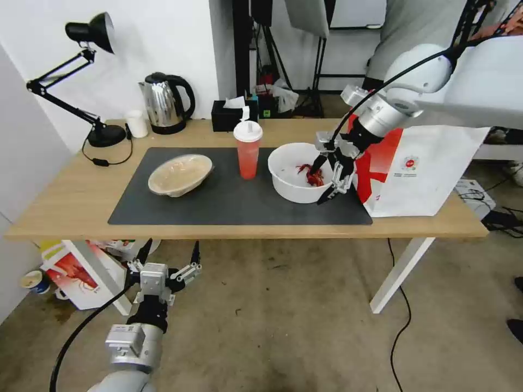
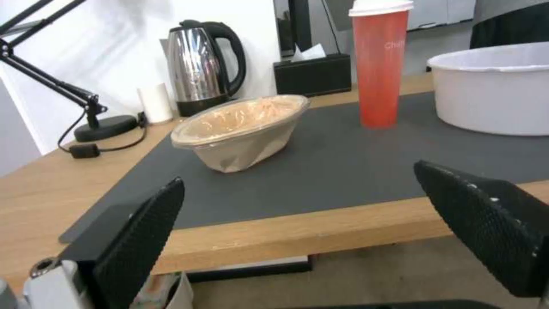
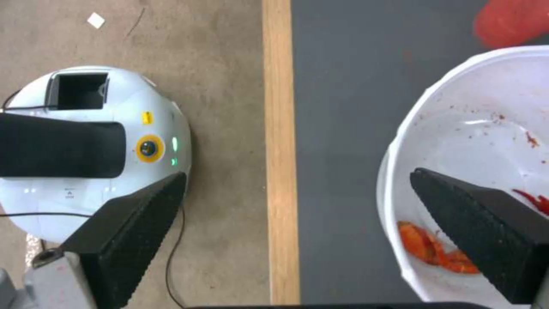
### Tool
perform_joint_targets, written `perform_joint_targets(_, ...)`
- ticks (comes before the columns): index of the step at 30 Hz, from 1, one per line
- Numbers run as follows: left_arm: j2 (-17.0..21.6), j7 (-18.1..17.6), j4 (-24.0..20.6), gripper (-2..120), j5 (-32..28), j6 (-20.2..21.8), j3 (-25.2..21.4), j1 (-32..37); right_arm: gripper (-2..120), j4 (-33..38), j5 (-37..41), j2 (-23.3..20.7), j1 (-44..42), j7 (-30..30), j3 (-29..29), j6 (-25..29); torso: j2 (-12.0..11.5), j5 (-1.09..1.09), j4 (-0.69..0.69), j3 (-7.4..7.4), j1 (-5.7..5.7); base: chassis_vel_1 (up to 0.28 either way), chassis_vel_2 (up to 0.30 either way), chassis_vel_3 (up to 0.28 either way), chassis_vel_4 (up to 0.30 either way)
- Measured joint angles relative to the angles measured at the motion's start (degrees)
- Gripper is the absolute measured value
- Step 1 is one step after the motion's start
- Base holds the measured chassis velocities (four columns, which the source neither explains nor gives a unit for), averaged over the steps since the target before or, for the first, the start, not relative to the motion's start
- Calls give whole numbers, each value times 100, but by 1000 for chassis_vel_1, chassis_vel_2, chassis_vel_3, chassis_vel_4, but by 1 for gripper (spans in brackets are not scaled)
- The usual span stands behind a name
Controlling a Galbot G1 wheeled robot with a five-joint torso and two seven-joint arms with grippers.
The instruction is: Pick up the trash from the table and place it into the takeout bag.
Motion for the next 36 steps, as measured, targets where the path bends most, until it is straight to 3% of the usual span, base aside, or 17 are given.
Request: perform_joint_targets(36,0,0,0,100,0,0,0,0,100,-979,-466,-347,-1031,-216,669,43,0,1,0,0,0,0,0,0,0)
